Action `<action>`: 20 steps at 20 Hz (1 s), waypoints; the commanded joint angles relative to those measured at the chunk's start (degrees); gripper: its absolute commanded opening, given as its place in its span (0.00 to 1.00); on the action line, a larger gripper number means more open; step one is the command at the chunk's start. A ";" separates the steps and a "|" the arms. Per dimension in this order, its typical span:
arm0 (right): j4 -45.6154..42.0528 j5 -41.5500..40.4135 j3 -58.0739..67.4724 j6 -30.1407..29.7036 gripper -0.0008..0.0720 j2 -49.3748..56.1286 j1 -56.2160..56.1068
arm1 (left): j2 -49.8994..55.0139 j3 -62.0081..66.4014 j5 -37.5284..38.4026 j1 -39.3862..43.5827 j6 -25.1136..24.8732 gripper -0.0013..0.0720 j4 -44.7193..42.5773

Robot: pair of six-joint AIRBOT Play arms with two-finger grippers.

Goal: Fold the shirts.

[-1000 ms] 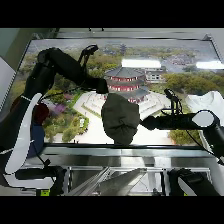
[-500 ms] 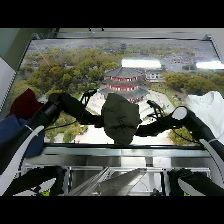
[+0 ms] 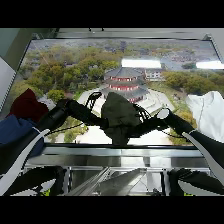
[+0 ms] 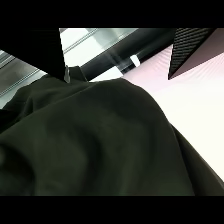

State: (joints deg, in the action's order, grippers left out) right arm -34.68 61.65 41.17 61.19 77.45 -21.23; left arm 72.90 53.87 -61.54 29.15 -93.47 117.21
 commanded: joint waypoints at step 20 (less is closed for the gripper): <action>-15.74 10.84 24.61 5.66 0.04 -14.32 25.44 | 10.29 4.72 18.64 6.32 -2.03 0.97 1.51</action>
State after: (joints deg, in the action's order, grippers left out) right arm -49.19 72.20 65.56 66.48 60.99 3.79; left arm 79.35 58.54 -49.39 32.69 -95.57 118.61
